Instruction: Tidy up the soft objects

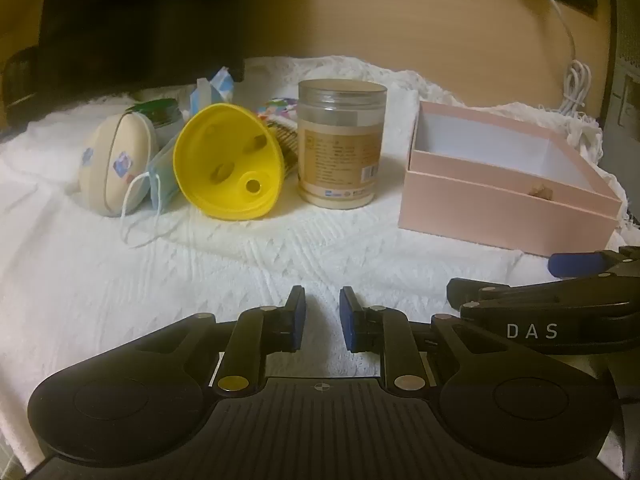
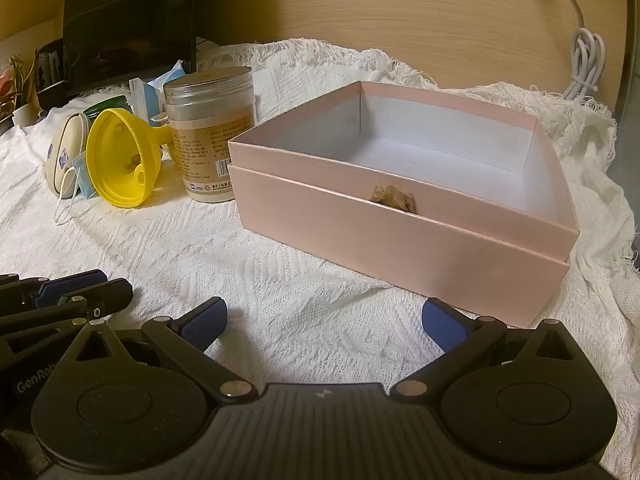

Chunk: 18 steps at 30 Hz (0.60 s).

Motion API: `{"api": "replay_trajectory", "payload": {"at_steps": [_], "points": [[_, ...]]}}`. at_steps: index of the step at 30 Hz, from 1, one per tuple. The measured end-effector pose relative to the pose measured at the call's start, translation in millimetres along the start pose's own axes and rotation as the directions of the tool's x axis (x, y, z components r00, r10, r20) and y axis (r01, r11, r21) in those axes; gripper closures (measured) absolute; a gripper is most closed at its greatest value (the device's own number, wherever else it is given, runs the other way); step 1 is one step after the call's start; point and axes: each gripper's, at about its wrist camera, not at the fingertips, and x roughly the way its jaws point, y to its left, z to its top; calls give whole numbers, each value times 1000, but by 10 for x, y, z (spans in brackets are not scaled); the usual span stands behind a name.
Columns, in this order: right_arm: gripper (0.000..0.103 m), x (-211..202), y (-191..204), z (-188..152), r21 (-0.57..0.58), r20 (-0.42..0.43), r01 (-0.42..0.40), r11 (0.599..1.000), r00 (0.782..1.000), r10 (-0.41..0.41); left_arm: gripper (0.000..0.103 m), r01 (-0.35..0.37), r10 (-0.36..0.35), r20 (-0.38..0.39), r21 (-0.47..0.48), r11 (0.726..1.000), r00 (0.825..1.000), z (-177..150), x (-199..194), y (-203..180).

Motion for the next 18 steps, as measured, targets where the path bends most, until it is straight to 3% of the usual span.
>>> {"api": "replay_trajectory", "payload": {"at_steps": [18], "points": [[0,1,8,1,2,1,-1,1000,1000,1,81,14,-14,2,-24,1000,1000,2,-5,42]]}}
